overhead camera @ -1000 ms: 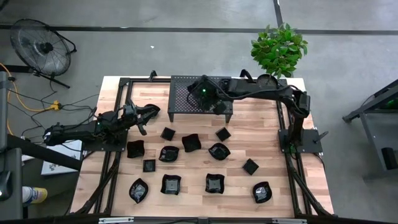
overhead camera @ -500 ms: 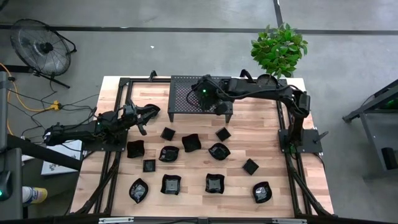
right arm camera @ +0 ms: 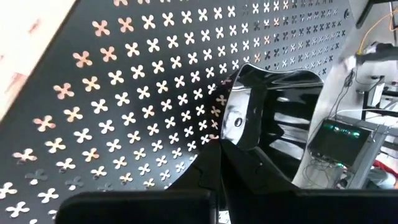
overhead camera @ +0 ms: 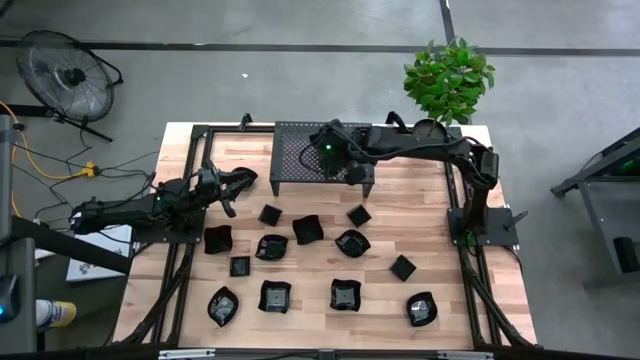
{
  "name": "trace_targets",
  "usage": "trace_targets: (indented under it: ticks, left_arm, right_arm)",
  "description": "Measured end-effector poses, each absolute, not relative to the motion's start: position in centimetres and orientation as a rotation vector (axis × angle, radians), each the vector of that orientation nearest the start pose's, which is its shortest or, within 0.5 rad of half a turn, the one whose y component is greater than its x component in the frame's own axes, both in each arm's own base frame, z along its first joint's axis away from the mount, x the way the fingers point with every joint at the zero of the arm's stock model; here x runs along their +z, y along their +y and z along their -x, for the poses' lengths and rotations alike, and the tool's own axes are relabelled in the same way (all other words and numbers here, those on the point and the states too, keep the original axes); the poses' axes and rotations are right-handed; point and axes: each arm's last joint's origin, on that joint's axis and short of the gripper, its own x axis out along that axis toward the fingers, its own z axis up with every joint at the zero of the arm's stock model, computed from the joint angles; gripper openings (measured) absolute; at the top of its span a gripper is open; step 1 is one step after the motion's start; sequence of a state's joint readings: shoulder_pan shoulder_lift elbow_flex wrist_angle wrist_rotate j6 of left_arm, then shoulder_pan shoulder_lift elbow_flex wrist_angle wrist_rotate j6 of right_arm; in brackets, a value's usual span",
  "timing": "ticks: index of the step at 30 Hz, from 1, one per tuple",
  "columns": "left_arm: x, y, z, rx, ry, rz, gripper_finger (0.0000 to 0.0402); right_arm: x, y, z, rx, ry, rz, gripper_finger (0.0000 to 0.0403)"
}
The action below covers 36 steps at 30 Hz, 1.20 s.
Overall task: Pick & Place Mini shaped plates
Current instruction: Put the distorted square plate on the shelf, then stack the square plate on top of the square plate on the shelf
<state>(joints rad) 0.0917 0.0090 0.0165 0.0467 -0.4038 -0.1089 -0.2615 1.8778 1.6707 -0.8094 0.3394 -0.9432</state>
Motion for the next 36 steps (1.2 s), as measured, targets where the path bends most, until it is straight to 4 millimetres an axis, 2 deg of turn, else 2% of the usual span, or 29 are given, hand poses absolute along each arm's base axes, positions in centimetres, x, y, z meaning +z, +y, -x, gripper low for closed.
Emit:
trace_targets:
  ticks: [10,20,25,28,32,36]
  left_arm:
    - [17.3,2.0,-9.3,0.492,-0.081,0.115,0.0117]
    - [17.3,2.0,-9.3,0.492,-0.081,0.115,0.0117]
    - [17.3,2.0,-9.3,0.492,-0.081,0.115,0.0117]
    - [17.3,2.0,-9.3,0.492,-0.082,0.115,0.0117]
    - [17.3,2.0,-9.3,0.492,-0.081,0.115,0.0117]
    - [17.3,2.0,-9.3,0.492,-0.081,0.116,0.0117]
  right_arm:
    - [28.3,-11.3,-38.6,-0.043,1.199,0.818,0.0008]
    - [28.6,-10.9,-38.7,-0.069,1.196,0.808,0.0111]
    - [30.7,-9.6,-38.9,-0.111,1.185,0.848,0.0137]
    - [32.7,-8.5,-38.7,-0.201,1.192,0.825,0.0145]
    - [35.6,-6.7,-38.1,-0.364,1.157,0.663,0.0146]
    - [38.1,-5.2,-36.4,-0.450,1.160,0.458,0.0141]
